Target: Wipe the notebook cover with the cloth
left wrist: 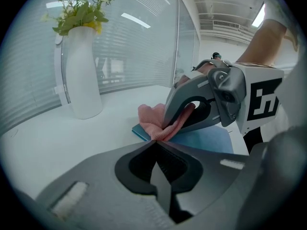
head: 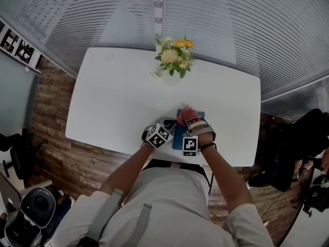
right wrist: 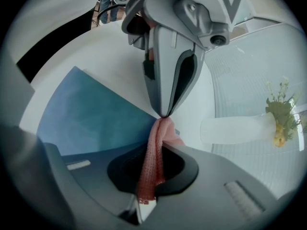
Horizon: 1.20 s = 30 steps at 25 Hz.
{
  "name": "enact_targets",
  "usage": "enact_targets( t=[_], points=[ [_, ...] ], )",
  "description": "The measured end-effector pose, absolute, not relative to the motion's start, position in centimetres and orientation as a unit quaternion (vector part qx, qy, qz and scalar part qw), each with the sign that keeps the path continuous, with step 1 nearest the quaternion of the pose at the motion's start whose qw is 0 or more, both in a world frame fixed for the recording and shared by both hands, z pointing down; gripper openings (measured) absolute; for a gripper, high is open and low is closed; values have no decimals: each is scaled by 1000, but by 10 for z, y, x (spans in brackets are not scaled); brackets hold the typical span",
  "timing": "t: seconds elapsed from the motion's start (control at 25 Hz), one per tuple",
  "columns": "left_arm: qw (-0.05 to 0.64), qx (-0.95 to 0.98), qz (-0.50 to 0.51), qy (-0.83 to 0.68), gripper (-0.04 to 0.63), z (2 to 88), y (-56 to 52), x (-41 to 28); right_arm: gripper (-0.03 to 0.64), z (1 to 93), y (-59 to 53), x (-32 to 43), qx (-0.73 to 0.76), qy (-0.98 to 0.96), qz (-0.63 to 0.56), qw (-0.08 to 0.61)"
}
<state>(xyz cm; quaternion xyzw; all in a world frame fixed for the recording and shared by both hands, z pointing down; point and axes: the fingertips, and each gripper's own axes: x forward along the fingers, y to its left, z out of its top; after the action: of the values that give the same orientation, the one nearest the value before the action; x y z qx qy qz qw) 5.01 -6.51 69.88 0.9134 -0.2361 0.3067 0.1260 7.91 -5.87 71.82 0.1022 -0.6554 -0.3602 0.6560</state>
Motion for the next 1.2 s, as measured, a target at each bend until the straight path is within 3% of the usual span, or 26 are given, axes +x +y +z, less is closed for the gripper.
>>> enact_targets(
  t=[1.2],
  points=[
    [141,901,333,-241,2,705,-68,50,6,716,-41,77,89,-649,-377,655]
  ],
)
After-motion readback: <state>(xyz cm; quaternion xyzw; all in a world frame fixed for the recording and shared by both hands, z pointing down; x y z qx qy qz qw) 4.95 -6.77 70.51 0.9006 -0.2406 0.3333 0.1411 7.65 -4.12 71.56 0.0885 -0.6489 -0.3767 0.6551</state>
